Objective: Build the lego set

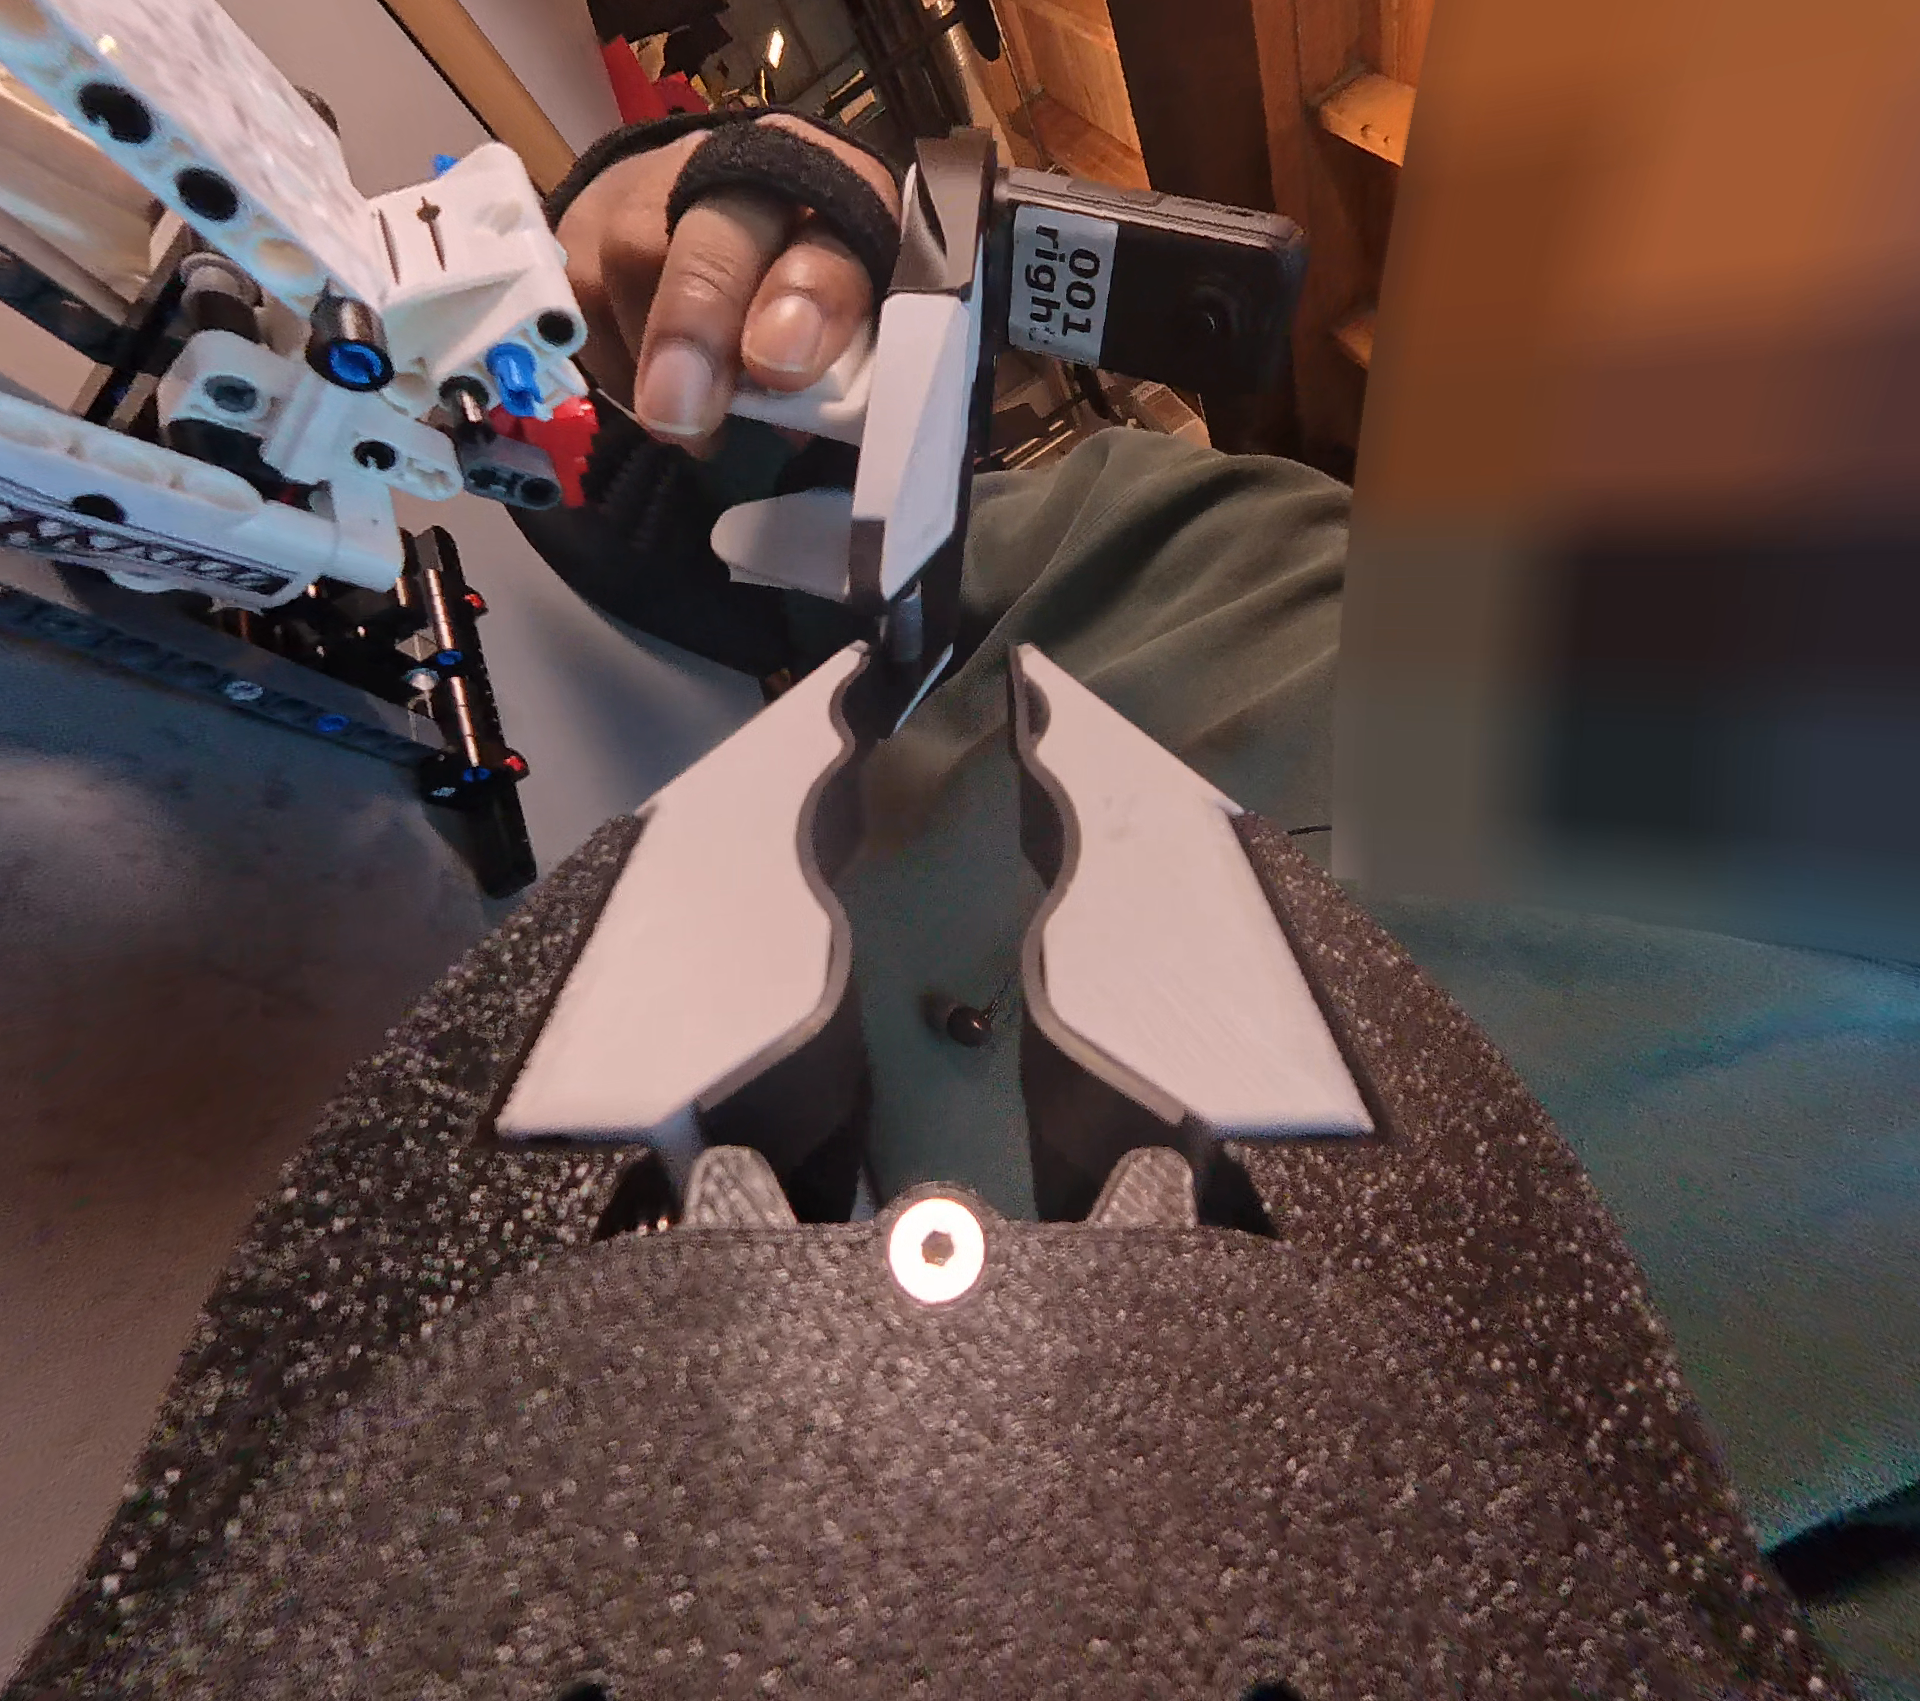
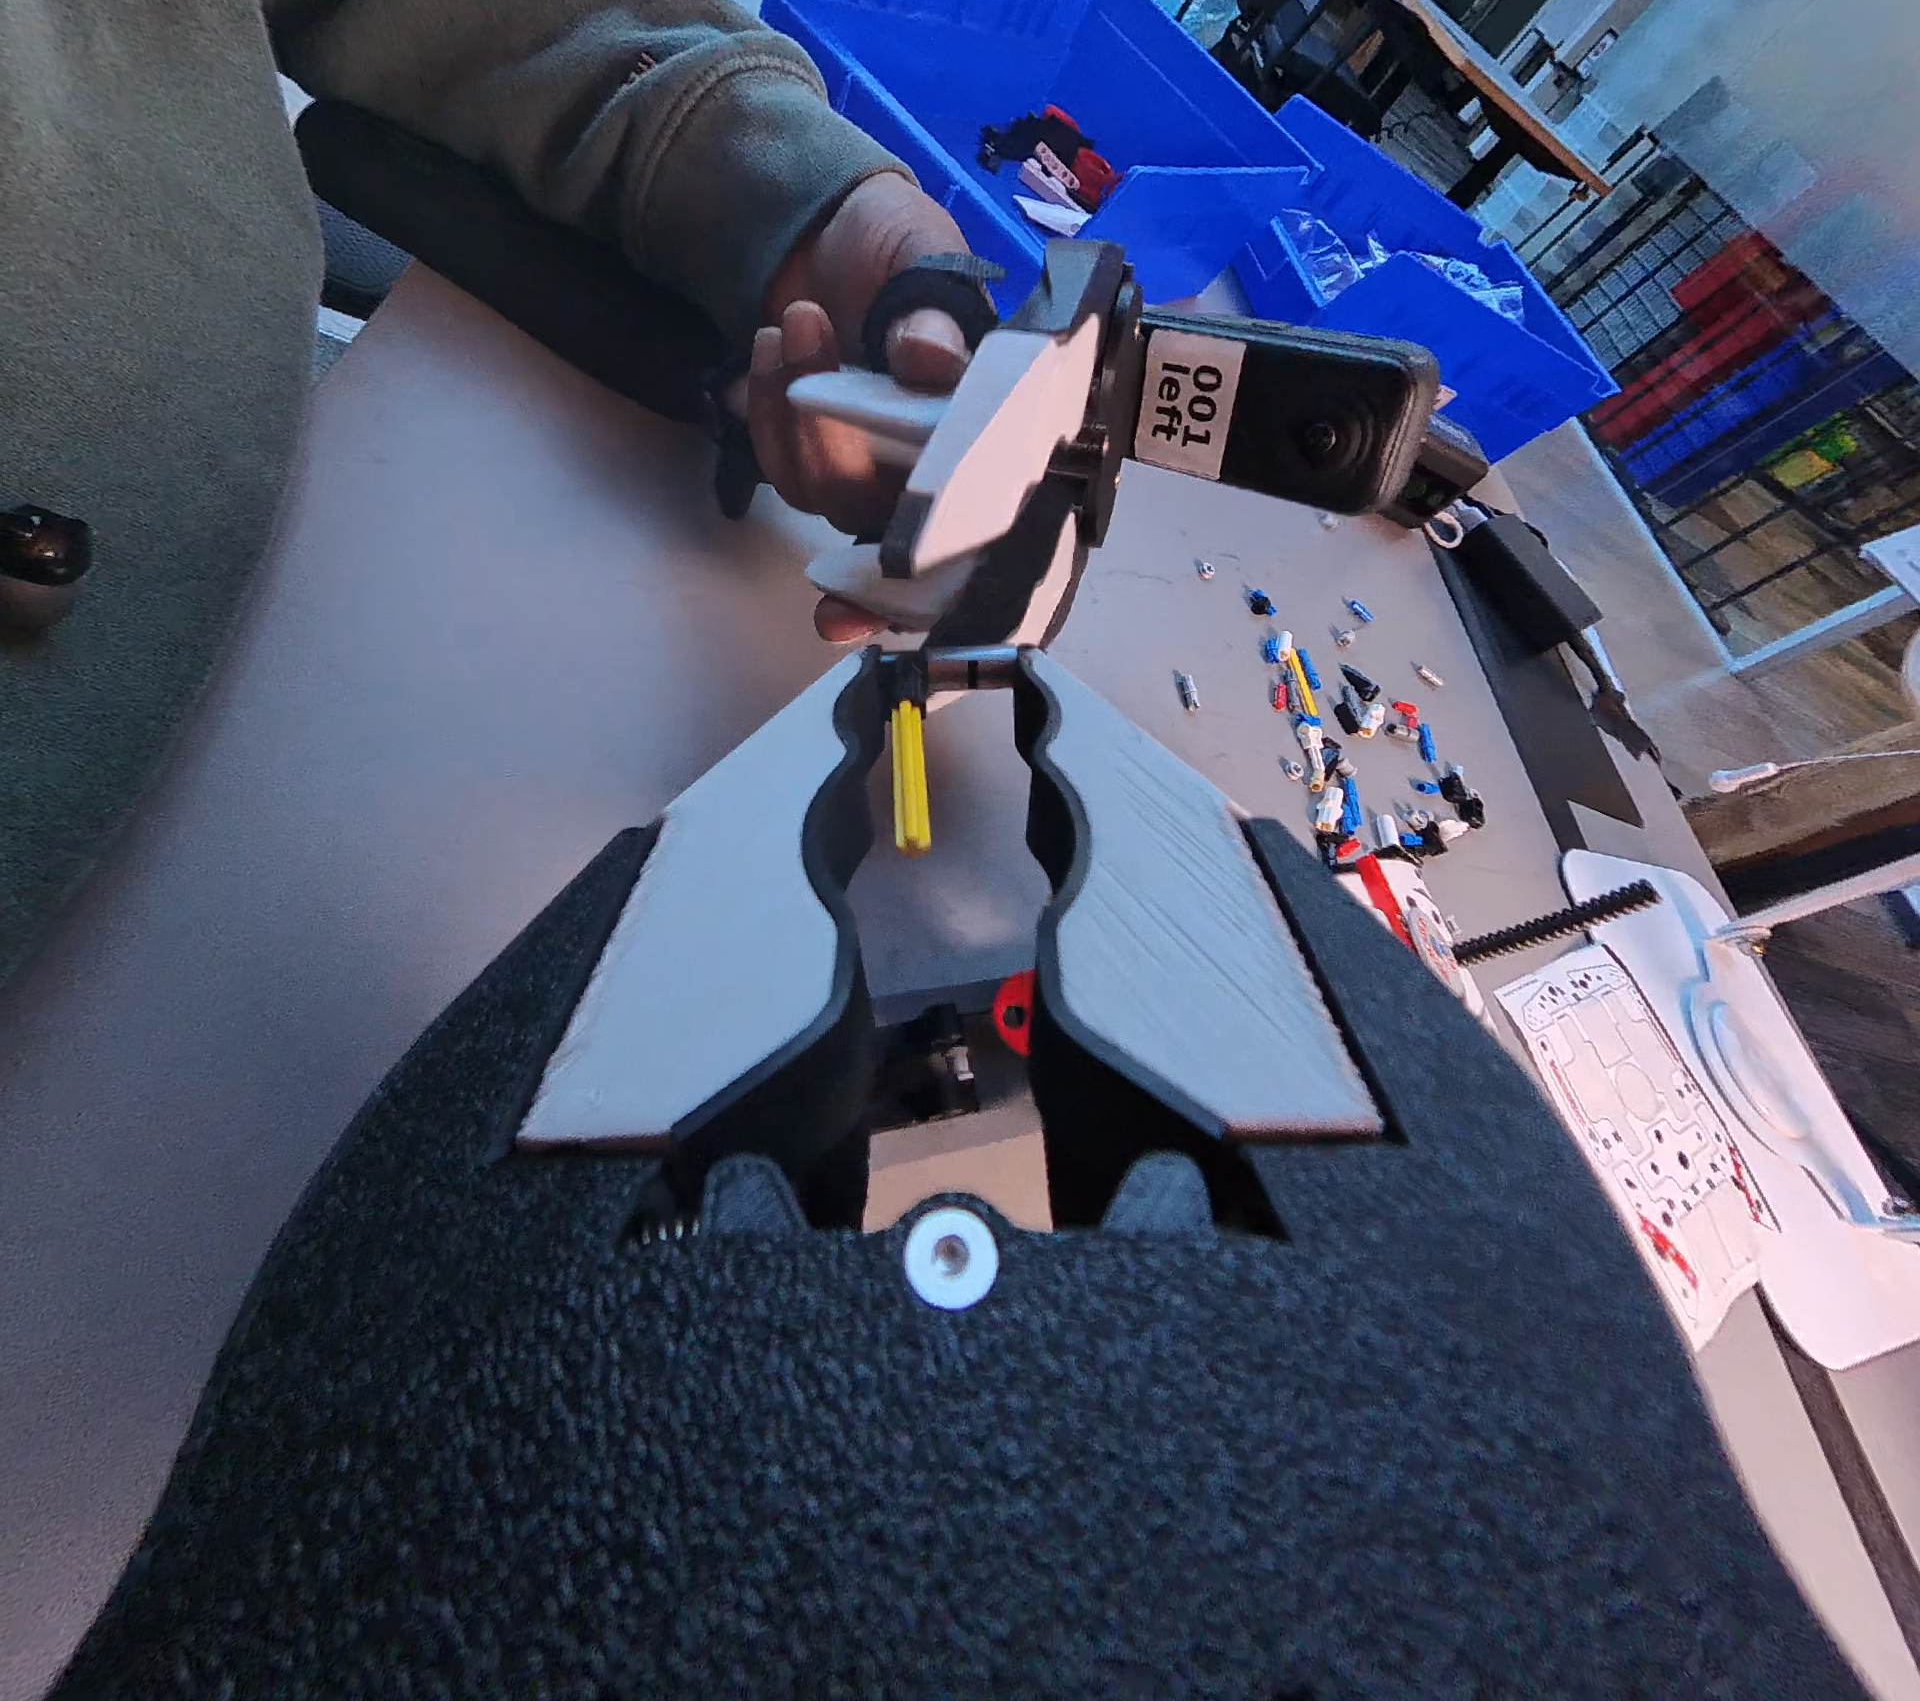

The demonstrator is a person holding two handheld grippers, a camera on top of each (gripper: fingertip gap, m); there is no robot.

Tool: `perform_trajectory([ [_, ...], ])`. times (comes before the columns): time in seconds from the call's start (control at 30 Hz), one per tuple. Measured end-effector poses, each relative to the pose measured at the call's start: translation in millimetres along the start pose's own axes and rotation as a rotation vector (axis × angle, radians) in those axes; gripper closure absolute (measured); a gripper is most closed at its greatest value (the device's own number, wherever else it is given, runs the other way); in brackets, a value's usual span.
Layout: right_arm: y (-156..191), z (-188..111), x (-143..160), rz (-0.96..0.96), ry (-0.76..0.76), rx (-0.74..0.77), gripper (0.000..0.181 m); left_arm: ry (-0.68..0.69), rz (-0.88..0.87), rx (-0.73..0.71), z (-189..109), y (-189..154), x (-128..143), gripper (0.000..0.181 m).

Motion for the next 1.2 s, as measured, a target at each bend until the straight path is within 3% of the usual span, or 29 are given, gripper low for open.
perform_trajectory([
  [0.17, -2, 0, 1, 0.008, 0.003, 0.009, 0.158, -0.033, 0.029, -0.047, -3, 3, -6, 0.155],
  [0.3, 0, 4, 2, -0.005, 0.002, 0.019, 0.157, 0.000, 0.102, -0.112, 1, 7, -3, 0.174],
  [0.43, -2, 0, 8, 0.017, 0.033, 0.015, 0.149, 0.097, 0.370, -0.260, -4, 10, 0, 0.174],
  [0.63, 4, -6, 6, 0.049, 0.033, -0.036, 0.166, 0.117, 0.567, -0.309, 1, 6, 0, 0.174],
  [1.2, -1, -22, 17, 0.149, 0.021, -0.040, 0.178, 0.122, 0.735, -0.402, -5, 8, -5, 0.174],
])
Point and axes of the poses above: each gripper's, where its closed fingertips meet, z out along the fingers, x out of its underside, y = z × x across the jaws, the point moved 3 cm from there along -z, back along the fingers, and after that the axes turned 10 degrees about -y, right-handed, at the moved point
